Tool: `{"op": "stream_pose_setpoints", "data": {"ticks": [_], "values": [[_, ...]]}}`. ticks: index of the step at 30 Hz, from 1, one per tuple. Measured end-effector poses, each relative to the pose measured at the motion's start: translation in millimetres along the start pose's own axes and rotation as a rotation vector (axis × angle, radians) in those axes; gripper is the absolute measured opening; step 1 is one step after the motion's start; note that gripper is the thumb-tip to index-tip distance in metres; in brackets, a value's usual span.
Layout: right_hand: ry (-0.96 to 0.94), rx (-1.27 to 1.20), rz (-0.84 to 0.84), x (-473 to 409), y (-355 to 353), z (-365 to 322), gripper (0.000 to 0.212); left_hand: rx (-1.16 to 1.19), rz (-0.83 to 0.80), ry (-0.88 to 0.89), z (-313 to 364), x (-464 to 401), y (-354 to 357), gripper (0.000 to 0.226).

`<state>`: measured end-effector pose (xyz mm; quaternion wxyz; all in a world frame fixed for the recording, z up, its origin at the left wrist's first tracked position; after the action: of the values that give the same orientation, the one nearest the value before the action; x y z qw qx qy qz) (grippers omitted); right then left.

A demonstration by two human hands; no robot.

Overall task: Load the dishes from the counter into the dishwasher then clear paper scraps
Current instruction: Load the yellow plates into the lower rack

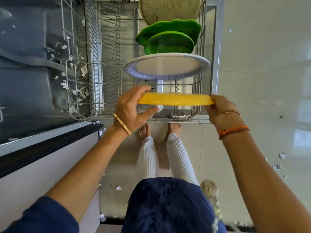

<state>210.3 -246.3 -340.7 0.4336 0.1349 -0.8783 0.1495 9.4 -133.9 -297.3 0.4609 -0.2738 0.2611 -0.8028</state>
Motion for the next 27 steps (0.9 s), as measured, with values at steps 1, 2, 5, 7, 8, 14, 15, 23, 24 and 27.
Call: {"op": "stream_pose_setpoints", "data": {"ticks": [1, 2, 5, 7, 8, 14, 15, 23, 24, 27], "values": [[-0.019, -0.051, -0.025, 1.6, 2.6, -6.1, 0.018, -0.076, -0.044, 0.053, -5.9, -1.5, 0.2, 0.031], [-0.035, -0.105, -0.068, 8.9, 8.0, -14.3, 0.017, -0.093, -0.028, 0.101, -8.9, -4.1, -6.9, 0.017], [-0.08, -0.128, -0.302, 24.2, 30.4, -27.1, 0.015, -0.111, 0.078, 0.098, -17.2, -9.6, -24.9, 0.035], [-0.226, 0.149, -0.429, 32.5, 43.6, -25.6, 0.038, -0.028, 0.13, -0.015, -19.8, -9.1, -38.5, 0.053], [-0.3, 0.293, -0.484, 36.9, 50.1, -21.1, 0.045, 0.011, 0.135, -0.118, -22.7, -9.8, -44.6, 0.049], [-0.36, 0.885, -1.094, 84.5, 68.3, 45.5, 0.055, 0.174, 0.064, -1.049, -72.2, 3.0, -50.2, 0.017], [-0.403, 1.011, -1.209, 90.8, 66.0, 52.2, 0.058, 0.185, 0.05, -1.198, -79.9, 4.6, -49.5, 0.018], [-1.362, 1.15, -0.945, 81.3, 63.2, 8.7, 0.032, 0.674, -0.097, -1.354, -61.0, -5.3, -33.1, 0.049], [-1.429, 1.086, -0.912, 78.5, 61.9, -3.9, 0.032, 0.635, -0.11, -1.27, -55.2, -10.3, -31.4, 0.05], [-1.474, 1.067, -0.832, 68.3, 58.9, -37.0, 0.03, 0.447, -0.167, -0.992, -34.4, -26.3, -23.6, 0.046]]}}
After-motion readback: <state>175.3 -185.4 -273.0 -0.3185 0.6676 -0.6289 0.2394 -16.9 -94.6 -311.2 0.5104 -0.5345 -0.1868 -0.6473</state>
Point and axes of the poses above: each hand's wrist, its own x-axis away from the middle knuckle, its own y-axis out of the palm, z = x × y, the point moved 4 cm from there along -x, towards the middle knuckle, and after that the axes turned 13 degrees about -y, right-handed, at the moved point
